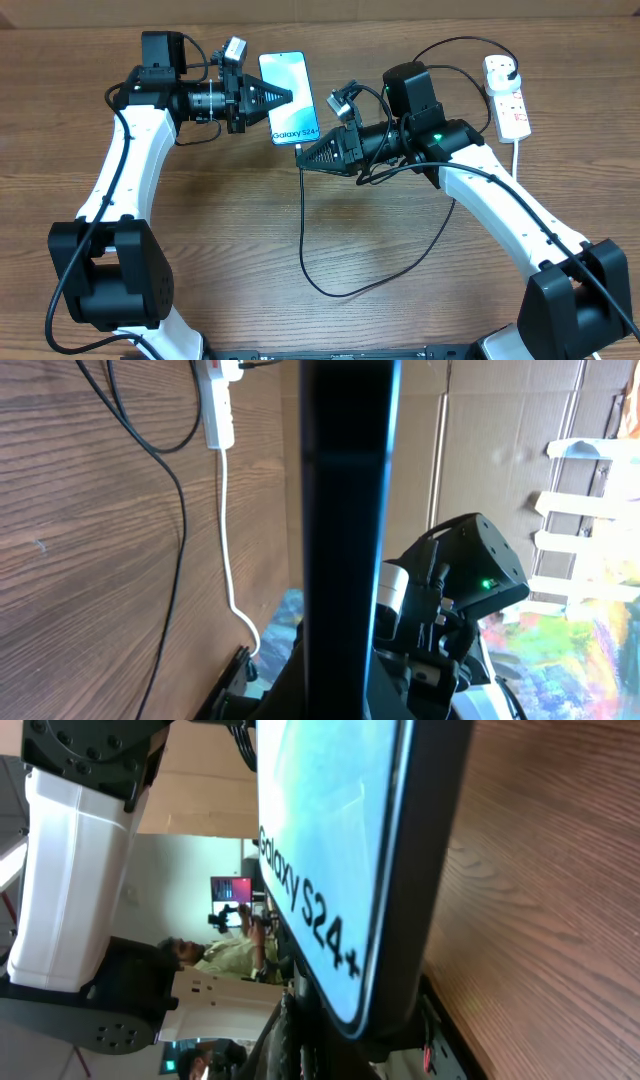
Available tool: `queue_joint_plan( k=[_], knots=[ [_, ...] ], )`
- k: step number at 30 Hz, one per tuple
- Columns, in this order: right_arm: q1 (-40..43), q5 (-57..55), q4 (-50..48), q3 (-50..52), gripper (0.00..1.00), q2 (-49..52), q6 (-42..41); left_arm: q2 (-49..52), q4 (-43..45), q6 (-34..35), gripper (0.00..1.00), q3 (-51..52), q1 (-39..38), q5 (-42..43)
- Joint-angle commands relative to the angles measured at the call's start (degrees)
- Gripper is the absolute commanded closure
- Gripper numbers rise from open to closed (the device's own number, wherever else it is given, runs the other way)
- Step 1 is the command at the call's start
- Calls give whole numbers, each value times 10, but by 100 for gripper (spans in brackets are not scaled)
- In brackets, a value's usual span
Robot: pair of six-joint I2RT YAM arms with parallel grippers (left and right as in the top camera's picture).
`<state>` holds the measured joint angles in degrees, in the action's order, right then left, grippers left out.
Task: Plug charger to phone and switch on socket
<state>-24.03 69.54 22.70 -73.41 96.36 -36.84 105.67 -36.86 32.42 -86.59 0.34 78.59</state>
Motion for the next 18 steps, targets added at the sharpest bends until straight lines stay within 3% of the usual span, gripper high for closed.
queue_joint_plan(
  k=[1,18],
  knots=[
    [0,13,-1,-17,96,-11,6,0,0,-18,96,0,-4,9],
    [0,9,-1,-17,96,-11,7,0,-15,-38,96,0,-4,24]
  ],
)
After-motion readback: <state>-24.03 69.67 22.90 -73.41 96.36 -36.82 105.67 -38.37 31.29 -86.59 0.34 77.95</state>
